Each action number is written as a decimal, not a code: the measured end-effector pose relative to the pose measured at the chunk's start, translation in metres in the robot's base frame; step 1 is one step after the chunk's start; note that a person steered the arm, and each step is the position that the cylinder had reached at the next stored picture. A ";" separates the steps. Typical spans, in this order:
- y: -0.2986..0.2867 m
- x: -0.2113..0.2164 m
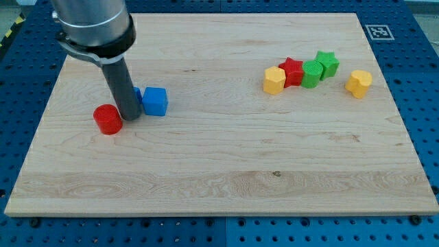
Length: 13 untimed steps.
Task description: Move the blue cube above the blue triangle
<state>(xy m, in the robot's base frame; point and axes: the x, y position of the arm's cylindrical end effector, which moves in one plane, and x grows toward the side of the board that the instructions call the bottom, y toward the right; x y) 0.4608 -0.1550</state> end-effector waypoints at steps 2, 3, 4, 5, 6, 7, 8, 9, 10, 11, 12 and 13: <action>0.010 0.012; 0.027 0.031; 0.040 0.018; 0.065 0.010; 0.071 -0.001; 0.059 -0.012; 0.046 -0.020; 0.043 -0.032; 0.041 -0.040; 0.040 -0.053; 0.040 -0.074; 0.040 -0.083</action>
<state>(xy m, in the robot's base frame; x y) 0.3773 -0.1155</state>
